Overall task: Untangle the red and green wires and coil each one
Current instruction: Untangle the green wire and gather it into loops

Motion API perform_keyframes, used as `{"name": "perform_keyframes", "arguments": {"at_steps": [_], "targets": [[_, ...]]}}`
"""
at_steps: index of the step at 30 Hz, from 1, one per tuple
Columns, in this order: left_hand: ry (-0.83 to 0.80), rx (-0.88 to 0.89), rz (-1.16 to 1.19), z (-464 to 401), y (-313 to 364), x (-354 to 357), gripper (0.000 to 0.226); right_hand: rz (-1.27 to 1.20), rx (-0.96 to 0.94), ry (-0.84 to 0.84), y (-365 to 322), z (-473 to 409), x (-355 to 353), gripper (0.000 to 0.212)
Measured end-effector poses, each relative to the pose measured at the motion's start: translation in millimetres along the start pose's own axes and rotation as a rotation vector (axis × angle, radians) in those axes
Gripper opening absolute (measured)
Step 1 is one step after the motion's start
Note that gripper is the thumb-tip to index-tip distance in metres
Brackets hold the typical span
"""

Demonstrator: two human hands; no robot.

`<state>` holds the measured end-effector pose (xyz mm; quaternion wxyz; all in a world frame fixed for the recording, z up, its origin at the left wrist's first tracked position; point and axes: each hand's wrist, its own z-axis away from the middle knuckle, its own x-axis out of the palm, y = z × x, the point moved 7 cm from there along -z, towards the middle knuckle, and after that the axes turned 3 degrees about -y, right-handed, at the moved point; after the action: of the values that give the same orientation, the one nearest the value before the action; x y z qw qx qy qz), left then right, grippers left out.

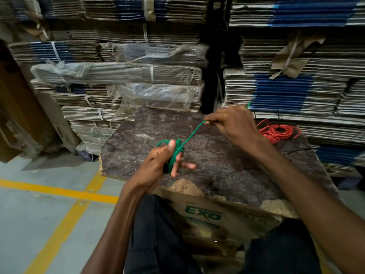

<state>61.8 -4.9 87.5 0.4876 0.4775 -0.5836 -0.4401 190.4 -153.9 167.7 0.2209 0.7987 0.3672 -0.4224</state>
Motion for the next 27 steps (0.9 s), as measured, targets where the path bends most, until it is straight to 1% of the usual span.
{"name": "perform_keyframes", "arguments": {"at_steps": [2,4,5,7,8,9,11,14,16,18,21,23,25,27], "targets": [[0.078,0.004,0.163,3.4,2.5,0.4,0.049,-0.118,0.077,-0.067,5.6,3.3,11.4,0.035],[0.102,0.015,0.322,5.0,3.8,4.6,0.049,-0.222,0.174,-0.147,14.4,7.6,26.5,0.030],[0.100,0.026,0.402,5.2,5.3,7.8,0.049,-0.347,0.230,-0.198,17.5,10.5,35.0,0.023],[0.097,0.056,0.552,4.7,8.0,11.3,0.050,-0.782,0.321,-0.266,14.7,16.9,51.2,0.014],[0.094,0.077,0.613,4.4,10.1,12.3,0.052,-0.966,0.364,-0.259,13.5,20.3,57.1,0.013],[0.088,0.103,0.668,3.8,12.5,12.8,0.053,-1.088,0.422,-0.243,13.6,24.9,62.0,0.011],[0.074,0.161,0.761,1.8,19.7,13.3,0.056,-1.225,0.561,-0.221,13.9,37.7,71.9,0.010],[0.087,0.212,0.821,-4.5,25.4,9.6,0.056,-1.377,0.729,-0.236,8.0,55.9,89.3,0.009],[0.106,0.229,0.834,-9.0,26.0,5.8,0.056,-1.401,0.788,-0.266,0.8,66.3,98.2,0.008],[0.120,0.235,0.843,-13.2,25.5,1.5,0.053,-1.351,0.787,-0.273,-6.7,74.4,104.0,0.007],[0.130,0.246,0.835,-19.7,24.1,-5.1,0.045,-1.252,0.719,-0.272,-20.8,84.3,106.0,0.008],[0.141,0.248,0.805,-25.0,23.7,-9.6,0.042,-1.204,0.663,-0.315,-33.0,92.3,109.2,0.013],[0.190,0.238,0.771,-31.1,22.0,-14.7,0.043,-1.063,0.567,-0.375,-45.0,98.2,106.3,0.013],[0.249,0.219,0.722,-35.9,19.4,-19.8,0.045,-0.796,0.390,-0.403,-57.3,100.3,93.0,0.016]]}}
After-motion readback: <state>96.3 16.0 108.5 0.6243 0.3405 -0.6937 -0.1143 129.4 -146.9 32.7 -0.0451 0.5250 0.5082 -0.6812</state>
